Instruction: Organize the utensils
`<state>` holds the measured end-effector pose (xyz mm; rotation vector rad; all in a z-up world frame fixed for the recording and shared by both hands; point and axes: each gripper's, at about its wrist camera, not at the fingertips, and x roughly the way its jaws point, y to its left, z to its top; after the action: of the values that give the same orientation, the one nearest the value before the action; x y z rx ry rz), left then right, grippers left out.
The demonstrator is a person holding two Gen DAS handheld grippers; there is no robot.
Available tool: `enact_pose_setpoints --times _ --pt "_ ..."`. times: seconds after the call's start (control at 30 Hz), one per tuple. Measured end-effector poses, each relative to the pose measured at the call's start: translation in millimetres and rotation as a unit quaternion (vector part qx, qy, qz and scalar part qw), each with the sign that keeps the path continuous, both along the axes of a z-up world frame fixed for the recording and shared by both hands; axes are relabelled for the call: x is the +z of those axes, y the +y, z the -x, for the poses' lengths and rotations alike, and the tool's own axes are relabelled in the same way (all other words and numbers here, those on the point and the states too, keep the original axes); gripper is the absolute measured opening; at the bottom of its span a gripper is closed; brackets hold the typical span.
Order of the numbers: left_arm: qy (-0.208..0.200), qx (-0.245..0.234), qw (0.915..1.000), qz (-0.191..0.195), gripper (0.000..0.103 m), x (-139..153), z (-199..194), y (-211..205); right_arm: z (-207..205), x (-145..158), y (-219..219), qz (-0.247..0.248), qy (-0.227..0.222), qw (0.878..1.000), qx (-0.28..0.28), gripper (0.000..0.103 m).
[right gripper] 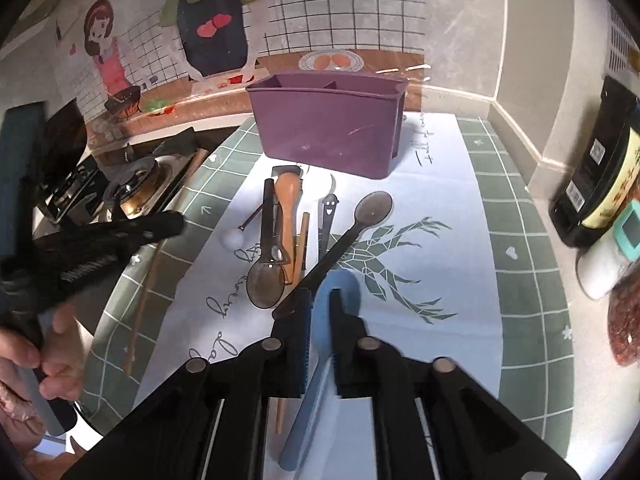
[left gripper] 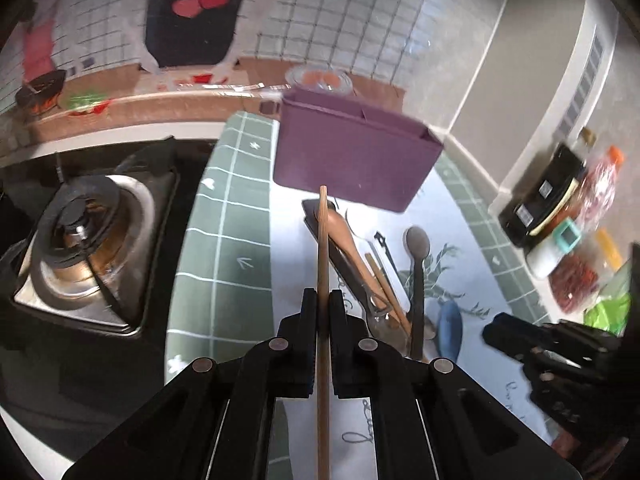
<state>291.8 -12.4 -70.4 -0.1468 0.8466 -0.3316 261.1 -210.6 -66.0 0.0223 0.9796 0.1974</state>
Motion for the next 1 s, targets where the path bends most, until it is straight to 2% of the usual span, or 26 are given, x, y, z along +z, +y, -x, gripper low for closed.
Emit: enact_pose_setpoints --times 0.03,0.1,0.13,0.3,0.47,0.5,0.53,0.57,0.63,0.77,0.93,1.0 --pt "-0.007 0.003 1.0 0.001 0.006 3 5 3 0 -3 -1 -0.001 0.003 1.0 0.002 0.026" --pt "-0.018 0.007 0.9998 0.002 0.006 8 14 4 -1 -12 -7 -0.001 0.016 1.0 -0.006 0.052" --pt "-0.023 0.009 0.9997 0.004 0.006 10 17 6 -2 -17 -12 -0.008 0.023 1.0 -0.016 0.053" --pt "-0.041 0.022 0.9989 0.004 0.006 19 32 13 -17 -38 -14 -0.03 0.051 0.997 -0.059 0.053" --pt "-0.047 0.032 0.9984 -0.003 0.006 20 40 21 -34 -57 3 0.011 0.057 0.996 -0.072 0.053" --pt "-0.046 0.033 0.9984 -0.001 0.006 19 41 22 -35 -58 4 0.013 0.055 0.996 -0.073 0.044" --pt "-0.047 0.035 0.9983 0.003 0.006 19 41 23 -35 -57 3 0.015 0.053 0.996 -0.072 0.031" --pt "-0.05 0.037 0.998 0.008 0.006 20 42 24 -34 -54 2 0.012 0.052 0.996 -0.068 0.031" --pt "-0.062 0.037 0.9973 0.016 0.006 26 43 24 -30 -45 -1 0.009 0.04 0.997 -0.064 0.031" --pt "-0.095 0.032 0.9943 0.038 0.006 54 39 23 -17 -6 -5 0.005 -0.003 0.999 -0.048 0.031" --pt "-0.174 0.01 0.9826 0.063 0.006 128 7 13 -19 87 -12 0.004 -0.12 0.992 -0.035 0.031" --pt "-0.22 0.008 0.973 0.069 0.006 162 -13 5 -33 129 -14 0.005 -0.172 0.985 -0.024 0.031"
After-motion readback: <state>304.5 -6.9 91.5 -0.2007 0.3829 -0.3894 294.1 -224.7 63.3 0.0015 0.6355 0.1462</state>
